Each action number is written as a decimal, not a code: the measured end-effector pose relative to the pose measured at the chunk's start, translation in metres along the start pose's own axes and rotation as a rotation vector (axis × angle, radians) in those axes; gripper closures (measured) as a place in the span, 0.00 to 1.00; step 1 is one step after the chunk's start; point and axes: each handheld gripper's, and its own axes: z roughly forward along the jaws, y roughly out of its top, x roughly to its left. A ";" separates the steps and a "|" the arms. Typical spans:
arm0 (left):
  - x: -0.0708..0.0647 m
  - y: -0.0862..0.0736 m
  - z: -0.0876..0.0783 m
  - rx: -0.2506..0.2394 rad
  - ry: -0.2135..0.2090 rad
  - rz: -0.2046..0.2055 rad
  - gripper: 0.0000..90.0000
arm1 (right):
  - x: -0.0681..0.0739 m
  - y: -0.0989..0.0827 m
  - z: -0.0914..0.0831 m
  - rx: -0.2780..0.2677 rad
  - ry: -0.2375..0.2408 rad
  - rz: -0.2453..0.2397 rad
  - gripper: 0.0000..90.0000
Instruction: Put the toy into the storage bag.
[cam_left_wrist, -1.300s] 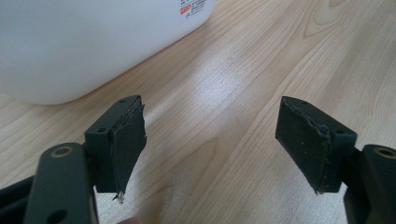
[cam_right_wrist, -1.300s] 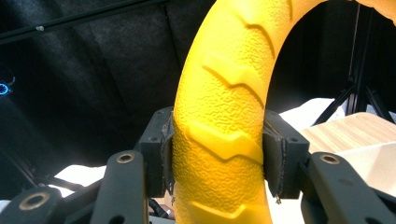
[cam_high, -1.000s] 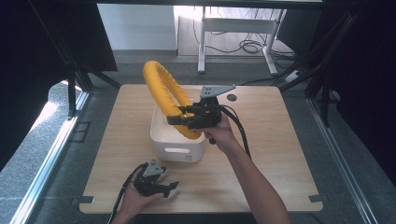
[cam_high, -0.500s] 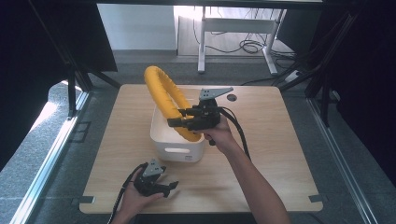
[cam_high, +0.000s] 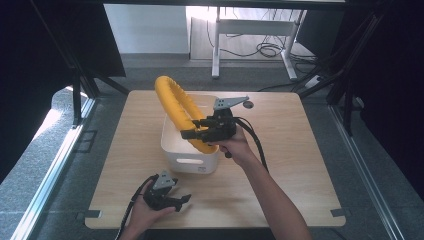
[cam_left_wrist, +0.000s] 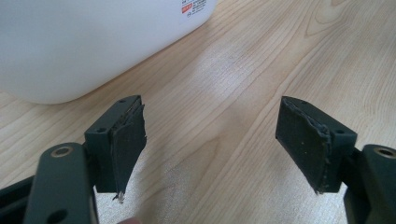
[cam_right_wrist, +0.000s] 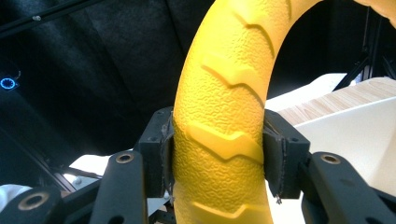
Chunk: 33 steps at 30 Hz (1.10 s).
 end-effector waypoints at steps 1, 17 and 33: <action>0.000 0.000 0.000 0.000 -0.001 -0.001 0.27 | 0.000 -0.001 -0.001 0.001 -0.001 0.001 0.57; -0.001 0.000 0.000 -0.001 -0.003 0.000 0.27 | -0.006 -0.013 -0.015 -0.023 -0.036 0.007 0.56; -0.002 0.000 0.001 -0.001 -0.004 0.004 0.27 | -0.009 -0.021 -0.022 -0.003 -0.053 -0.005 0.56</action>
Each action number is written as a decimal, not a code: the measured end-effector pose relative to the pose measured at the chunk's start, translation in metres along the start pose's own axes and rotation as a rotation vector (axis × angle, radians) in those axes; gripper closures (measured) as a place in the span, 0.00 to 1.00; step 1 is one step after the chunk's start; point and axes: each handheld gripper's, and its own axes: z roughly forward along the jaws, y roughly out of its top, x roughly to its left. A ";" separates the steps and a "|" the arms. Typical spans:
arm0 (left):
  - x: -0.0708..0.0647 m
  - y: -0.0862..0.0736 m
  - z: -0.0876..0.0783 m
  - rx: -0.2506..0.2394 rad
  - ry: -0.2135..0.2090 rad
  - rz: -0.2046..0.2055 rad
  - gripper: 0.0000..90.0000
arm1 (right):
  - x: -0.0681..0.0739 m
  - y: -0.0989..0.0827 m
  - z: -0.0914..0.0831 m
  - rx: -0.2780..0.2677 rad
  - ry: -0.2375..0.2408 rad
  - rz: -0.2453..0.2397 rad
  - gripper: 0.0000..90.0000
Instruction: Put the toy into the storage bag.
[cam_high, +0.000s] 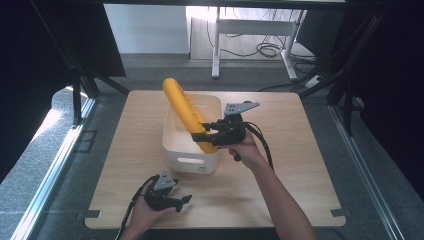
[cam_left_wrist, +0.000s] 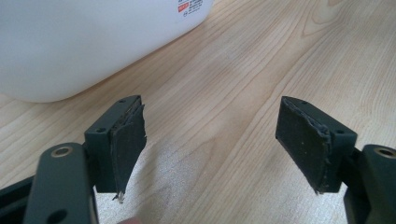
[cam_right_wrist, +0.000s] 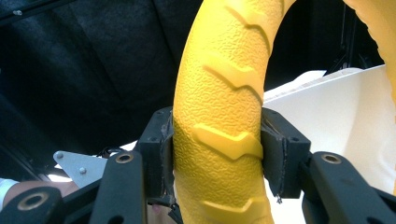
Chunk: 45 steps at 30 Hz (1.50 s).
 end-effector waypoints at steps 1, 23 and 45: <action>0.000 0.000 0.000 0.001 0.000 0.000 0.27 | 0.000 0.000 0.000 0.001 0.000 -0.001 0.56; -0.001 0.000 0.001 0.004 -0.001 0.002 0.27 | 0.000 -0.007 0.002 0.043 -0.004 -0.013 0.56; -0.001 0.000 0.000 0.002 -0.001 0.003 0.27 | 0.012 -0.002 -0.013 0.003 -0.096 -0.059 0.41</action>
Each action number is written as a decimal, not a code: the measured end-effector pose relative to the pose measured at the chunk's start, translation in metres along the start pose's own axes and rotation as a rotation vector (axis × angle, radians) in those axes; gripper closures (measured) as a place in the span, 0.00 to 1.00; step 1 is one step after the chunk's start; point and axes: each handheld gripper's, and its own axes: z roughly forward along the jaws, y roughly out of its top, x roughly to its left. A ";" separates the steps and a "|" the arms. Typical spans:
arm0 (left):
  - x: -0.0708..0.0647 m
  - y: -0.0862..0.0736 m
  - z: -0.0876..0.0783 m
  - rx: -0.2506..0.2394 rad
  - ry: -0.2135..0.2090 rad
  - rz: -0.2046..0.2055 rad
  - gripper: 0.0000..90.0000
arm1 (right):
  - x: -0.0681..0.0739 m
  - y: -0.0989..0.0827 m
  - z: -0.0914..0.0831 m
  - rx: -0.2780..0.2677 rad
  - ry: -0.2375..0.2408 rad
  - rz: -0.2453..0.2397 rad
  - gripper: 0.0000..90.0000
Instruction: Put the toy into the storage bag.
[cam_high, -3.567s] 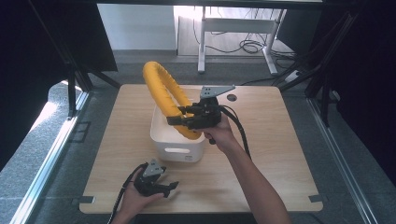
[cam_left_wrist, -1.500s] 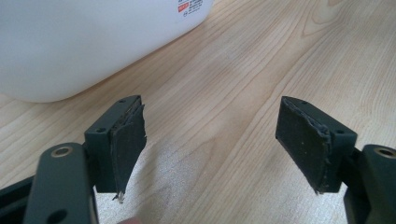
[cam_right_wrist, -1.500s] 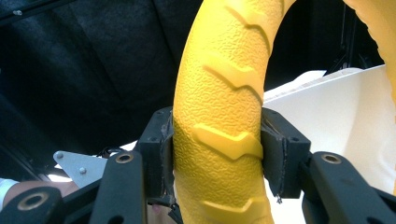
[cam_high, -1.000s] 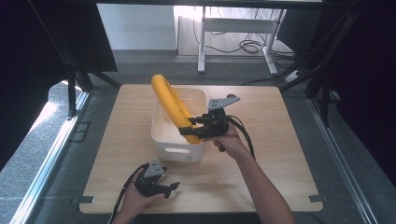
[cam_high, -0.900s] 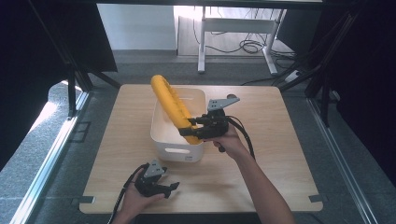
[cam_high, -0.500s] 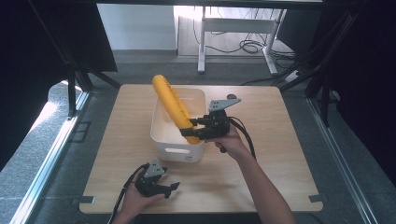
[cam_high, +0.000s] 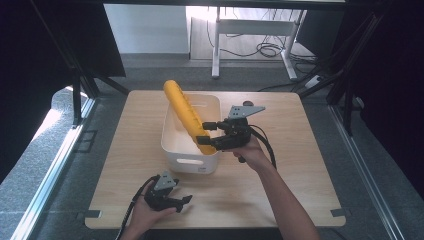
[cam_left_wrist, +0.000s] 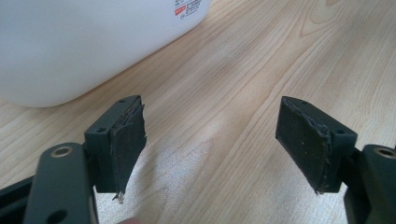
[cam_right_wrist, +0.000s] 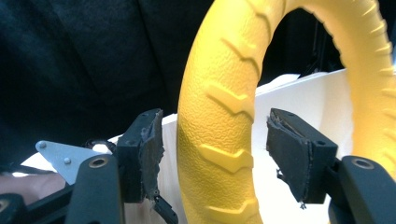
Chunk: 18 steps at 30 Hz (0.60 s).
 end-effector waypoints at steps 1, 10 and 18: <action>0.000 0.000 0.000 0.000 0.000 0.000 0.27 | 0.001 0.001 -0.002 -0.009 -0.003 -0.004 0.41; 0.000 0.000 0.000 -0.004 0.002 -0.006 0.27 | 0.008 -0.003 -0.027 -0.039 -0.068 -0.049 0.39; 0.000 0.000 -0.002 0.000 0.009 -0.003 0.27 | 0.007 -0.021 -0.054 -0.021 -0.165 -0.065 0.39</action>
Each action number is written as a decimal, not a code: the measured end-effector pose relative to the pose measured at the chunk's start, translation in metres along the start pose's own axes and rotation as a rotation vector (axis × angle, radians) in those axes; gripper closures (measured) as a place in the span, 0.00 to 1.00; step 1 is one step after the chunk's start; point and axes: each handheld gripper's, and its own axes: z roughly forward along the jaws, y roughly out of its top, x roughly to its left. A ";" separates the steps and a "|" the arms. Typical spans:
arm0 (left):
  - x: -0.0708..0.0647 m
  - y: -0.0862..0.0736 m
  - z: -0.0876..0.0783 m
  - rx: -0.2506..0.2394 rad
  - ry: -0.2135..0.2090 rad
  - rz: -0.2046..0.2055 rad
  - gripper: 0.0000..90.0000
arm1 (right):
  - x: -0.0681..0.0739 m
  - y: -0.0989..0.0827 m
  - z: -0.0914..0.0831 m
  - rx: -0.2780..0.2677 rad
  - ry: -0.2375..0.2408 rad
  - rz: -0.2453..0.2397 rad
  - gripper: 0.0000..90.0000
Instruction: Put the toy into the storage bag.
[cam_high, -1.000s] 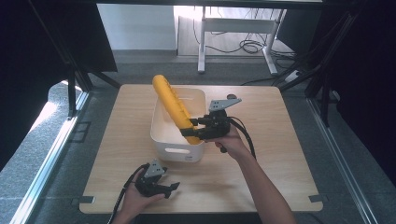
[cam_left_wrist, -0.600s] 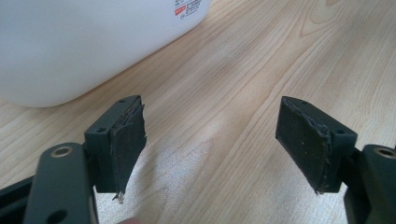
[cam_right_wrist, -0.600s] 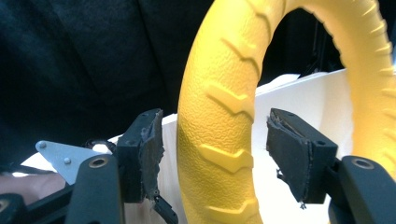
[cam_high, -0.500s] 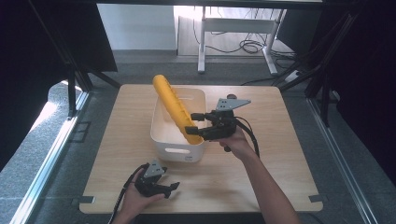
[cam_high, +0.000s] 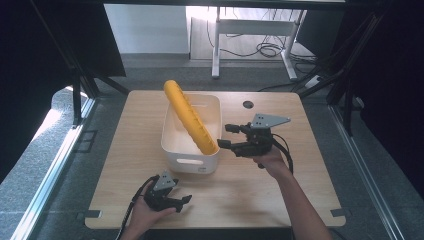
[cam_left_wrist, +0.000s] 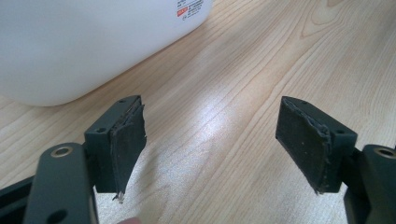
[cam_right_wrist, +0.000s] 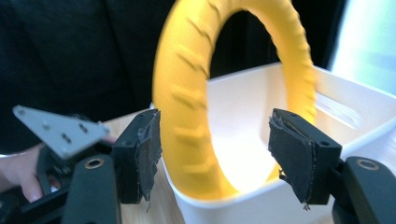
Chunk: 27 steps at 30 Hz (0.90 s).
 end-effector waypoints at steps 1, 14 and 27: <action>0.000 0.000 0.000 -0.001 0.000 -0.001 0.27 | -0.001 -0.004 -0.004 0.008 -0.015 -0.001 0.39; 0.000 -0.001 -0.002 -0.007 0.005 -0.011 0.27 | -0.014 -0.049 -0.036 0.045 -0.127 0.060 0.39; 0.000 -0.001 -0.003 -0.015 0.006 -0.013 0.27 | -0.020 -0.095 -0.057 0.130 -0.215 0.110 0.39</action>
